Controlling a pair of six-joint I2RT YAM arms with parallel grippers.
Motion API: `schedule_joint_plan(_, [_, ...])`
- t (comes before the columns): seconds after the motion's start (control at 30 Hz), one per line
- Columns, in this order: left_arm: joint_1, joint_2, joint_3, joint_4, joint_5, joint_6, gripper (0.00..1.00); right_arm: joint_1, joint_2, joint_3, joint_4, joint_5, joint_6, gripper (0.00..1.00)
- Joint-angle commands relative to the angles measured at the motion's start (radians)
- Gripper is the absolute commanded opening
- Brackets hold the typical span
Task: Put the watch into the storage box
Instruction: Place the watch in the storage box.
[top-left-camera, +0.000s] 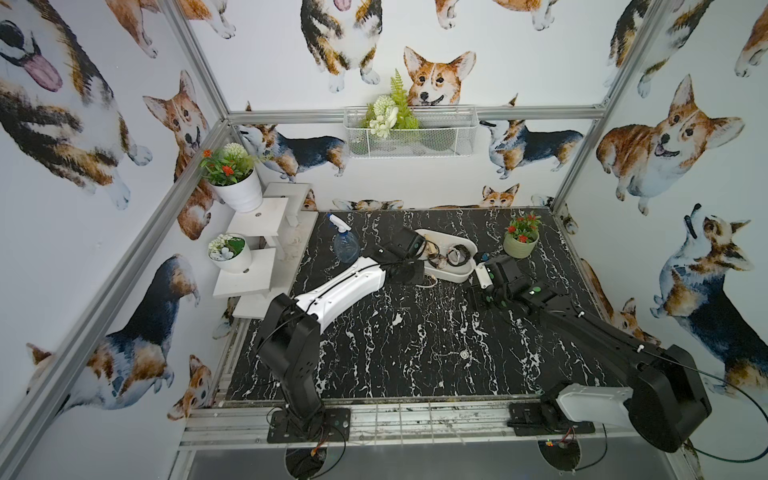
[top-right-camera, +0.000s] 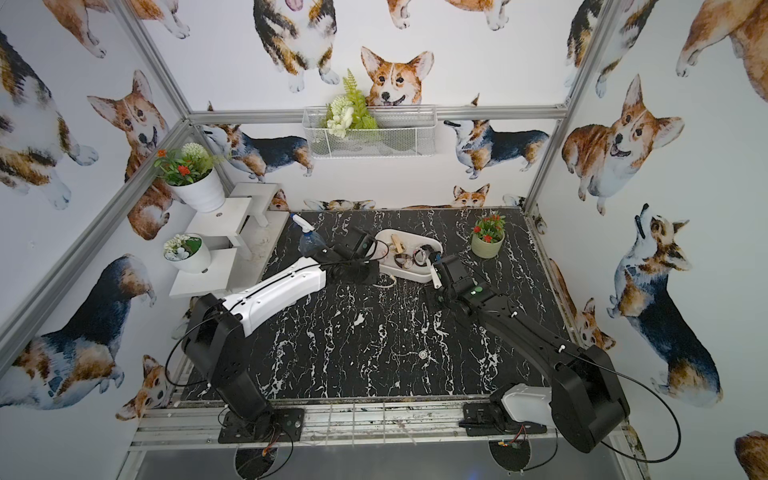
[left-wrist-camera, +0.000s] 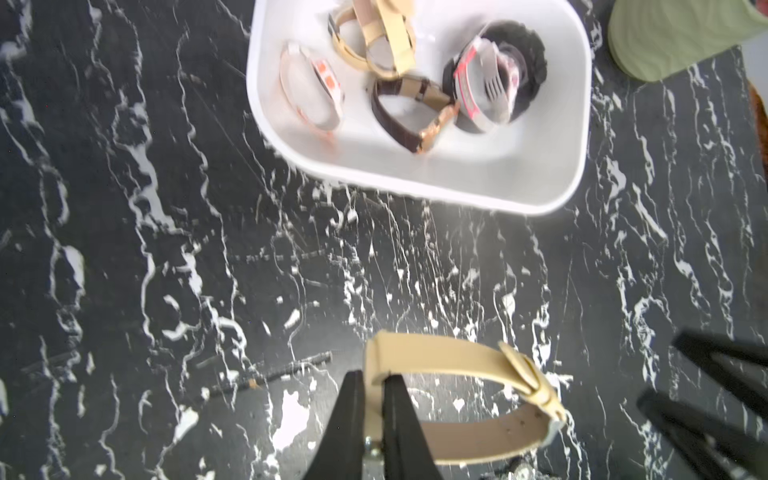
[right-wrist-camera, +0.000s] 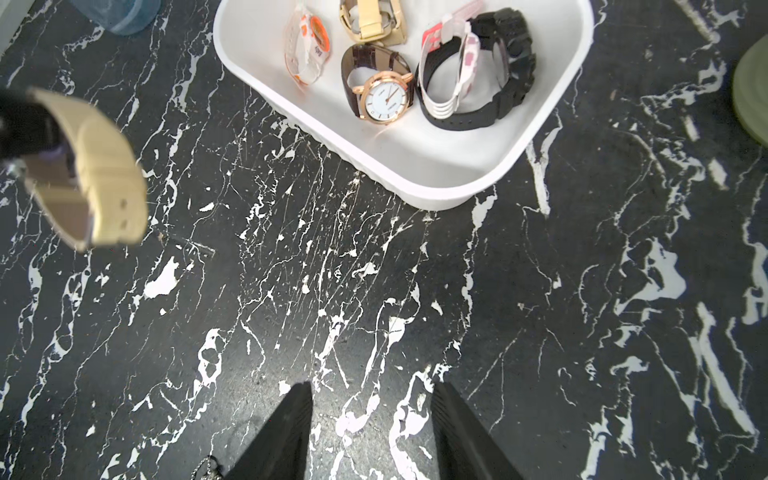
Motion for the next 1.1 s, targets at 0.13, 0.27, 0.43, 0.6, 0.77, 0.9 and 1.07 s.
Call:
schedule_joint_plan(0.13, [0.059,0.243,0.301,-0.028,0.035,0.083,0.0,-0.005,-0.029,-0.026,0.037,0.032,0.014,0.54])
schedule_joint_plan(0.27, [0.079,0.364,0.437,-0.056,0.044,0.094,0.0,-0.005,-0.041,-0.042,0.034,0.022,0.019,0.53])
schedule_joint_plan(0.43, [0.082,0.464,0.538,-0.111,0.043,0.112,0.0,-0.005,-0.053,-0.058,0.031,0.013,0.019,0.53])
schedule_joint_plan(0.6, [0.086,0.5,0.53,-0.107,0.057,0.107,0.0,-0.004,-0.064,-0.067,0.033,-0.016,0.025,0.53])
schedule_joint_plan(0.77, [0.092,0.521,0.518,-0.109,0.059,0.106,0.0,0.0,-0.078,-0.07,0.024,-0.029,0.026,0.54])
schedule_joint_plan(0.9, [0.092,0.524,0.511,-0.103,0.068,0.107,0.03,0.007,-0.084,-0.067,0.006,-0.031,0.018,0.54])
schedule_joint_plan(1.07, [0.092,0.519,0.514,-0.102,0.072,0.112,0.21,0.025,-0.083,-0.063,-0.02,-0.032,0.018,0.54])
